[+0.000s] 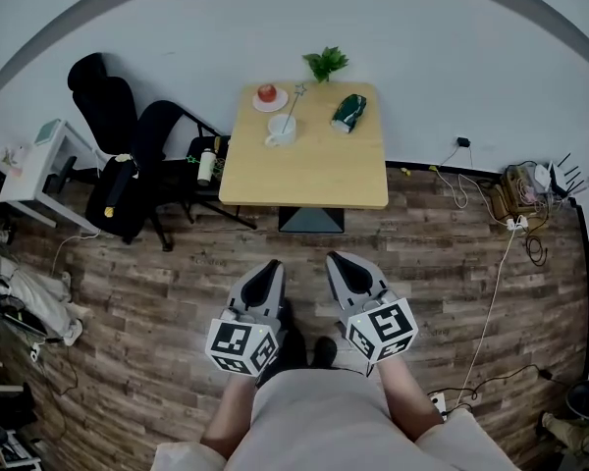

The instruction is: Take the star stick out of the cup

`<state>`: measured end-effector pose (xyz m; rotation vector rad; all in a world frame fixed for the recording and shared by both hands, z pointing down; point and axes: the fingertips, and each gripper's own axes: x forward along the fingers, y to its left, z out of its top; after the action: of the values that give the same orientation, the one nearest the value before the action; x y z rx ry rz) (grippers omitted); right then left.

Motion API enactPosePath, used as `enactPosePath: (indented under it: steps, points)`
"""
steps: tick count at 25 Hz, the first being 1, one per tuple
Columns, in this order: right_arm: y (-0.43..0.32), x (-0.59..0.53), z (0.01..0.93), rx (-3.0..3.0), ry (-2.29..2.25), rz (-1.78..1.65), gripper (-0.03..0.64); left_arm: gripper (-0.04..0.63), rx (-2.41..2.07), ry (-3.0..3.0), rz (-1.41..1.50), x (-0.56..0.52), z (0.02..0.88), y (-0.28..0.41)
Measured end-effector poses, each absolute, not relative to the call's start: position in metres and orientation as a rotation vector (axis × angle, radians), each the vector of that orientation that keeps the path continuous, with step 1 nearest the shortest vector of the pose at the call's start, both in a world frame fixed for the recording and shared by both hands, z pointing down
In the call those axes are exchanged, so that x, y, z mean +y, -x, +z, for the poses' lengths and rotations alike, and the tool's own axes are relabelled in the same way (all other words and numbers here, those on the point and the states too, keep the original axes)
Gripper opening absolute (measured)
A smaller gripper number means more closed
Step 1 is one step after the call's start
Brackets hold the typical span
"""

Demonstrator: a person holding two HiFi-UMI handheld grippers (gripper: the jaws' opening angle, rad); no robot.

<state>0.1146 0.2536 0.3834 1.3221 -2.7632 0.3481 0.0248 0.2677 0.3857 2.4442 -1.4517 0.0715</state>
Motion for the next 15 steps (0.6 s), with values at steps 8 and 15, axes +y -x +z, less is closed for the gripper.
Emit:
enactPosePath:
  steps: [8, 15]
  points:
    - [-0.092, 0.198, 0.378, -2.725, -1.342, 0.328, 0.032, 0.021, -1.420, -2.480, 0.078, 0.209, 0.381, -0.002]
    - [-0.065, 0.153, 0.381, -2.704, -1.345, 0.328, 0.067, 0.023, -1.407, -2.505, 0.092, 0.161, 0.382, 0.023]
